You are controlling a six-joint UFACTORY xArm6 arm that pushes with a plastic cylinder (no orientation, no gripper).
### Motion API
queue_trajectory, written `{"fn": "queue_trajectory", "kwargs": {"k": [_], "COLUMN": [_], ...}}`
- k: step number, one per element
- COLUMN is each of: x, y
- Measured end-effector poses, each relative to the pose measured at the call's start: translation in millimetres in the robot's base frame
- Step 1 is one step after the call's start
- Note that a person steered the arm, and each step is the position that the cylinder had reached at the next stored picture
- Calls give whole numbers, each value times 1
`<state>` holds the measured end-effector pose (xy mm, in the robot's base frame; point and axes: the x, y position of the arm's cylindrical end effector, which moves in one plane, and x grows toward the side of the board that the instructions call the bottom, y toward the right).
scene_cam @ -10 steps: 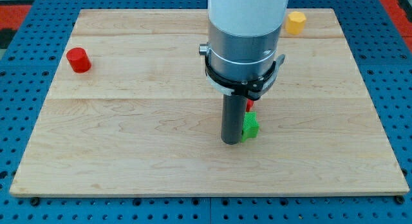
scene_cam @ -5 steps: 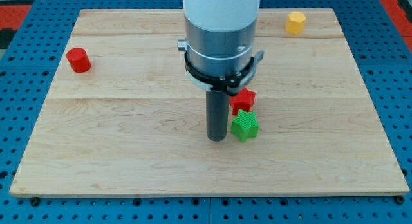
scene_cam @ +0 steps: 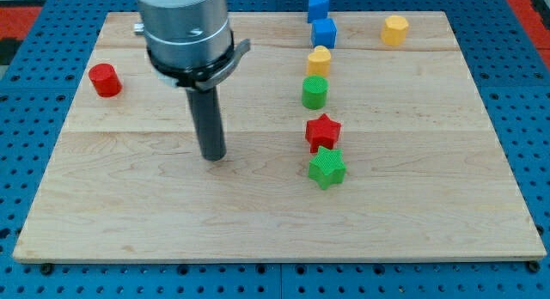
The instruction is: Push the red circle to the bottom of green star
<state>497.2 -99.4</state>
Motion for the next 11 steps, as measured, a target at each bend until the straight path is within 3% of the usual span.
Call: {"fn": "queue_trajectory", "kwargs": {"k": [2,4,5,6,7,8,9,11], "x": [86,-79,-148,-170,-165,-153,-165,-114], "y": [-23,-163,-191,-181,-116,-128,-186,-150]}}
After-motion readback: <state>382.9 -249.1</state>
